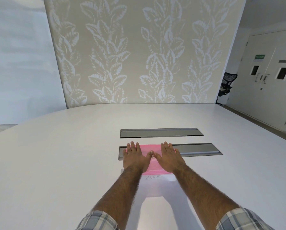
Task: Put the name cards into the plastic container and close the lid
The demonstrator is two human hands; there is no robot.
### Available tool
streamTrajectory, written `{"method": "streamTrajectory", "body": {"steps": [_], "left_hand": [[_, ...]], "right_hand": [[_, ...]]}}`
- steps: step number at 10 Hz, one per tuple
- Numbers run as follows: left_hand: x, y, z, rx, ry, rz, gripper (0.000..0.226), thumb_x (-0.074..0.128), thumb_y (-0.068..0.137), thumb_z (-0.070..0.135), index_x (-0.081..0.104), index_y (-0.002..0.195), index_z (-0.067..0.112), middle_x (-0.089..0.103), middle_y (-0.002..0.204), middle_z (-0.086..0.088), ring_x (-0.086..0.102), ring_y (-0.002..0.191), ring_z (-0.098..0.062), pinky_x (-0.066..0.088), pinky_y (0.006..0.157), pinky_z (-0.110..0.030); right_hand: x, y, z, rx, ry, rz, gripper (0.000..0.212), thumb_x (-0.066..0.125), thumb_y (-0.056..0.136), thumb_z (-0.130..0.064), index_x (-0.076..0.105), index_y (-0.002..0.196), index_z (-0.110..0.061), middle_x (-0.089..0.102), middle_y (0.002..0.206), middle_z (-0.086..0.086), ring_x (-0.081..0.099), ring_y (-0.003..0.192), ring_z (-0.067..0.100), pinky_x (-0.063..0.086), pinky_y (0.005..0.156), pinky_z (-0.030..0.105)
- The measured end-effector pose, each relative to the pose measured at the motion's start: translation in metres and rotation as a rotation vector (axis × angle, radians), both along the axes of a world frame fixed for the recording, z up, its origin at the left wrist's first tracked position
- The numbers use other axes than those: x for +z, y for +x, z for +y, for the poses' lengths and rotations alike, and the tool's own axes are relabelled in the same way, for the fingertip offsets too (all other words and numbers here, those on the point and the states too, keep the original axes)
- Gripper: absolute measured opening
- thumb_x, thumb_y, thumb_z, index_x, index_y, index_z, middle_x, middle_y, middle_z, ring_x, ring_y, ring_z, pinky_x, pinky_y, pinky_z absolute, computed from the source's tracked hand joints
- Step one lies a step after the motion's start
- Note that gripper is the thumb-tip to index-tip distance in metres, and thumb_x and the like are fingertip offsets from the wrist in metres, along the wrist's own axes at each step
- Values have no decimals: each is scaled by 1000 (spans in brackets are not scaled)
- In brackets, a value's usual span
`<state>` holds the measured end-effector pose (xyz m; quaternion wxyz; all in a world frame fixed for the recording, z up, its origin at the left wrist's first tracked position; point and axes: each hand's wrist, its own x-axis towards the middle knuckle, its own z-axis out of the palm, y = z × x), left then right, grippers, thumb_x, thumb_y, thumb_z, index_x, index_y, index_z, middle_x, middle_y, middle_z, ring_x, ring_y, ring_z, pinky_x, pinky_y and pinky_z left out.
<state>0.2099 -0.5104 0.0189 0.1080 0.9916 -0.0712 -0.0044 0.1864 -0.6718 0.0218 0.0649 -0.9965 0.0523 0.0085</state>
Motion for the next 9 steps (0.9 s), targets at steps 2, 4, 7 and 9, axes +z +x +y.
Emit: {"method": "streamTrajectory", "body": {"steps": [2,4,7,9], "left_hand": [[3,-1,1,-14,7,21,87,7,96,69,-6,159,11,-12,166,-11,-12,153,-27,-4,123,-44],[6,-3,-1,-10,4,48,78,9,100,61,-10,158,12,-18,165,-9,-18,152,-25,-8,123,-42],[8,-4,1,-21,1,71,78,9,101,59,-11,158,10,-20,164,-9,-18,152,-25,-7,124,-43],[22,2,9,-42,-25,74,82,11,100,62,-7,158,7,-17,165,-11,-15,153,-26,-4,124,-43]], "right_hand": [[3,-5,1,-5,1,-7,81,9,98,-63,-1,158,-9,-7,166,11,-5,154,27,2,124,45],[1,-7,-1,10,44,-36,84,11,98,-64,-2,158,-7,-8,166,12,-6,154,27,-1,124,42],[4,-10,1,4,135,-59,97,-5,84,-69,-4,157,-5,-8,166,13,-6,154,28,-1,124,40],[10,-12,6,-5,159,-105,81,14,100,-59,-6,157,-5,-8,166,12,-5,154,26,0,124,38]]}}
